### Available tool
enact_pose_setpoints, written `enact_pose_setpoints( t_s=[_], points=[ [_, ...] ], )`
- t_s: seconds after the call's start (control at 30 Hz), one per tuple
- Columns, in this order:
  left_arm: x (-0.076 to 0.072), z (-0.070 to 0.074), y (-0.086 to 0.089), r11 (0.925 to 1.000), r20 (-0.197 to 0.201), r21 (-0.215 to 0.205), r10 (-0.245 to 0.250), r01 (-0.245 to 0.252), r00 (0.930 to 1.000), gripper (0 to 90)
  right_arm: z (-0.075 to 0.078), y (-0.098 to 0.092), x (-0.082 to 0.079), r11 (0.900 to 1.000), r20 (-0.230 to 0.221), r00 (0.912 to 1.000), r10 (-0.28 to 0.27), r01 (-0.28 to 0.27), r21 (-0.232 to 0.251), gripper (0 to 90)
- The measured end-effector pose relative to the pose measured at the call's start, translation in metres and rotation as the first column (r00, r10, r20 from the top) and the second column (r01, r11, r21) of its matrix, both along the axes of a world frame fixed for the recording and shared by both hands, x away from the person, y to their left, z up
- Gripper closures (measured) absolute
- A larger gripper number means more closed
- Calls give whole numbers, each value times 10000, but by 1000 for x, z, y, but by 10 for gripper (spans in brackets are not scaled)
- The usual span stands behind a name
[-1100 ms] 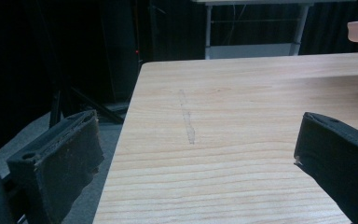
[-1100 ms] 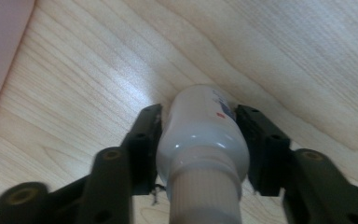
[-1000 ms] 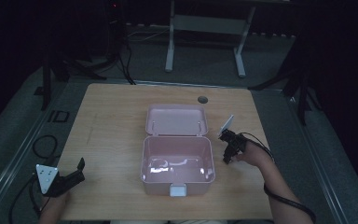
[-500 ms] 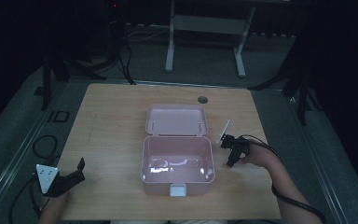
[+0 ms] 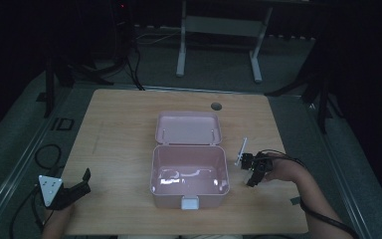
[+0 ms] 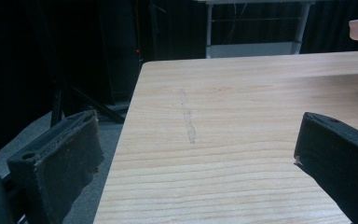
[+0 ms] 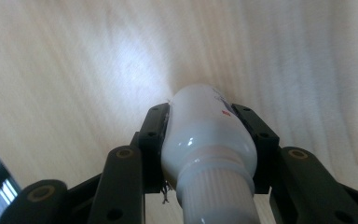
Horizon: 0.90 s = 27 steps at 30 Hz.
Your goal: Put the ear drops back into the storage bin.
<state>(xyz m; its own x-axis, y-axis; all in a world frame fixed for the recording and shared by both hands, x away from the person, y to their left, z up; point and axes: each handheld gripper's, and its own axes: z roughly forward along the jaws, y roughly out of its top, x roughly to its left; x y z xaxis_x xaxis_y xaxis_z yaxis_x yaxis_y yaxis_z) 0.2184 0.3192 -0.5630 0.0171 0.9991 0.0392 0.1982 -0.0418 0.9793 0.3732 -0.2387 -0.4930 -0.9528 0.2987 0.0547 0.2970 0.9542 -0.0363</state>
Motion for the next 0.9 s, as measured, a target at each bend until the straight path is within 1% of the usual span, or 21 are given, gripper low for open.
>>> enact_pose_setpoints(
  t_s=[0.07, 0.1, 0.13, 0.17, 0.2, 0.27, 0.33, 0.4, 0.47, 0.5, 0.53, 0.6, 0.63, 0.67, 0.73, 0.77, 0.8, 0.83, 0.9],
  points=[
    [0, 0, 0, 10000, -1, 1, -2, 2, 10000, 10, 0, 0, -4, 9987, 68, 9987, 509, -508, -57, 594],
    [0, 0, 0, 10000, 14, 9, -2, 2, 10000, 10, 0, -1, -6, 9980, 21, 9980, 630, -630, -28, 594],
    [0, 0, 0, 10000, 14, 9, -2, 2, 10000, 10, 0, -1, -6, 9980, 21, 9980, 630, -630, -28, 594],
    [0, 0, 0, 10000, 11, 7, 1, -2, 10000, 10, 1, -1, -8, 9967, 71, 9967, 808, -808, -56, 594],
    [0, 0, 0, 10000, 11, 5, 2, -2, 10000, 10, 3, -1, -12, 9915, 164, 9914, 1298, -1297, -78, 594],
    [0, 0, 0, 10000, 8, 15, 1, -1, 10000, 10, 5, -1, -16, 9872, 319, 9868, 1589, -1585, -148, 594],
    [0, 0, 0, 10000, 5, 16, 1, -1, 10000, 10, 6, -1, -18, 9833, 300, 9831, 1806, -1798, -263, 594],
    [0, 0, 0, 10000, 12, 27, -4, 4, 10000, 10, 7, -1, -22, 9751, 402, 9748, 2194, -2177, -415, 594],
    [0, 0, 0, 10000, 3, 27, 6, -6, 10000, 10, 7, -1, -28, 9625, 308, 9626, 2692, -2677, -437, 595],
    [0, 0, 0, 10000, 3, 27, 6, -6, 10000, 10, 7, -1, -28, 9625, 308, 9626, 2692, -2677, -437, 595],
    [0, 0, 0, 10000, -9, 33, 8, -8, 10000, 10, 8, 0, -31, 9557, 224, 9560, 2926, -2916, -394, 594],
    [0, 0, 0, 10000, -5, 33, 9, -9, 10000, 10, 8, 0, -32, 9543, 229, 9545, 2974, -2964, -394, 594],
    [0, 0, 0, 10000, -11, 35, 13, -13, 10000, 10, 11, 1, -34, 9522, 318, 9518, 3049, -3040, -297, 594],
    [0, 0, 0, 10000, -8, 30, 17, -17, 10000, 10, 12, 2, -34, 9516, 324, 9512, 3069, -3061, -264, 594],
    [0, 0, 0, 10000, -3, 31, 15, -15, 10000, 10, 14, 3, -35, 9506, 363, 9501, 3099, -3090, -292, 595],
    [0, 0, 0, 10000, -3, 31, 15, -15, 10000, 10, 14, 4, -35, 9477, 336, 9473, 3185, -3174, -344, 594],
    [0, 0, 0, 10000, -5, 25, 18, -18, 10000, 10, 15, 5, -36, 9472, 382, 9469, 3193, -3177, -439, 594],
    [0, 0, 0, 10000, -6, 27, 17, -17, 10000, 10, 15, 6, -36, 9490, 362, 9490, 3131, -3113, -496, 594],
    [0, 0, 0, 10000, -4, 28, 16, -16, 10000, 10, 17, 8, -37, 9446, 272, 9455, 3244, -3223, -613, 595]
  ],
)
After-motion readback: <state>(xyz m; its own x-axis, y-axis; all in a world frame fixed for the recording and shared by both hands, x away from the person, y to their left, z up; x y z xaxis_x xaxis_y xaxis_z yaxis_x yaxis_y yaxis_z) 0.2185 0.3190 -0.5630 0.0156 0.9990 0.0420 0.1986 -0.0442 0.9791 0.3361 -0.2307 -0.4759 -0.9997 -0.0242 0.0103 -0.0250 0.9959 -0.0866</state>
